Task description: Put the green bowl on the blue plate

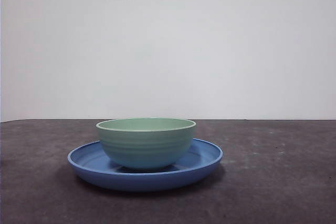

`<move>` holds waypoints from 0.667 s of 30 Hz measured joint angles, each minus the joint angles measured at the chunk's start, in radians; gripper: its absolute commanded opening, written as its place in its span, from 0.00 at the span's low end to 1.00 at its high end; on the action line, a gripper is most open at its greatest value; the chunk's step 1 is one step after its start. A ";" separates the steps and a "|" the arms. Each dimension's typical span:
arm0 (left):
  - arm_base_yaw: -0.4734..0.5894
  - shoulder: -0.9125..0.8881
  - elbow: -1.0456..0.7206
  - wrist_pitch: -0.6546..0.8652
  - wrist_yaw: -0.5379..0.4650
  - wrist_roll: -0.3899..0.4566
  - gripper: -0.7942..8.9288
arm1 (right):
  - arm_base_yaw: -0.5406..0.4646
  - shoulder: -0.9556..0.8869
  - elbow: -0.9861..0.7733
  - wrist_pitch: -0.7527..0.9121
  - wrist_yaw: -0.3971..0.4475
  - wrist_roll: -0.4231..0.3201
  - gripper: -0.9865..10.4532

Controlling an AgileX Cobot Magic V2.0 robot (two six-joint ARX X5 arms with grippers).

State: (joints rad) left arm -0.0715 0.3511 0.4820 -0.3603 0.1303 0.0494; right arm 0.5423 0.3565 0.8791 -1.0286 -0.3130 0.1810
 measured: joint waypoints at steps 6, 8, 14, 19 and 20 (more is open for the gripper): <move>0.002 -0.098 -0.262 0.156 -0.190 -0.084 0.09 | 0.000 0.000 0.000 0.000 0.000 0.000 0.11; 0.002 -0.150 -0.330 0.154 -0.220 -0.117 0.09 | 0.000 0.000 0.000 0.000 0.000 0.000 0.11; 0.002 -0.271 -0.408 0.058 -0.226 -0.146 0.09 | 0.000 0.000 0.000 0.000 0.000 0.000 0.11; 0.002 -0.322 -0.407 0.051 -0.227 -0.132 0.09 | 0.000 0.000 0.000 0.000 0.000 0.000 0.11; 0.002 -0.327 -0.407 0.051 -0.227 -0.125 0.09 | 0.000 0.000 0.000 0.000 0.000 0.000 0.11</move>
State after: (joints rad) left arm -0.0696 0.0242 0.0750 -0.3096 -0.0967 -0.0757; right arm 0.5423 0.3565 0.8791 -1.0283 -0.3130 0.1810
